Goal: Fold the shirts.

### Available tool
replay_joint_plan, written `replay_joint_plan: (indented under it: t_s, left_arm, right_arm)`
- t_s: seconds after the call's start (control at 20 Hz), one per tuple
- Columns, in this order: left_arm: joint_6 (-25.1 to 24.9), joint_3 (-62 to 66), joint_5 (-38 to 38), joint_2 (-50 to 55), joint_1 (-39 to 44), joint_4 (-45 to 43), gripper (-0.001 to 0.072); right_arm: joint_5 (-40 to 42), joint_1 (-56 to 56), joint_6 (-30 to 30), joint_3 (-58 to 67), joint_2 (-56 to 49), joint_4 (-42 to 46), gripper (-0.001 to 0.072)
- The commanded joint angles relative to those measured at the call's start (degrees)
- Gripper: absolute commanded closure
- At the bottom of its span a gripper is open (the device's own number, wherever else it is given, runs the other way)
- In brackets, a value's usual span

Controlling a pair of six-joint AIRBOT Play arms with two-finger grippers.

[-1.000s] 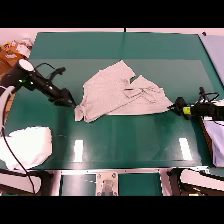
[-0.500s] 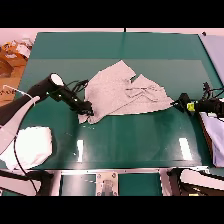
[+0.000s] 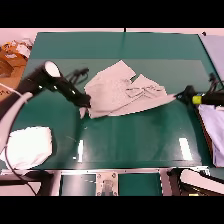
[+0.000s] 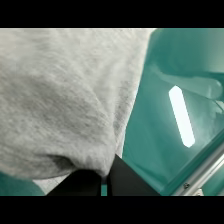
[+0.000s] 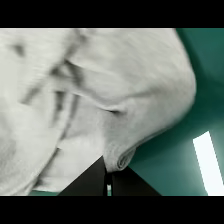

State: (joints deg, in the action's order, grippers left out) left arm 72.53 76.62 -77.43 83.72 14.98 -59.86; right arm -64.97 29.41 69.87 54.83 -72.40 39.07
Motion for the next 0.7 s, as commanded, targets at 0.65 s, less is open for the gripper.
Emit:
replay_joint_plan:
  t_s: [0.65]
  left_arm:
    - [8.4,44.3,3.1,-32.5,0.1,-15.7,0.0683]
  right_arm:
    - [4.9,0.1,11.5,45.6,29.8,-2.0,0.0703]
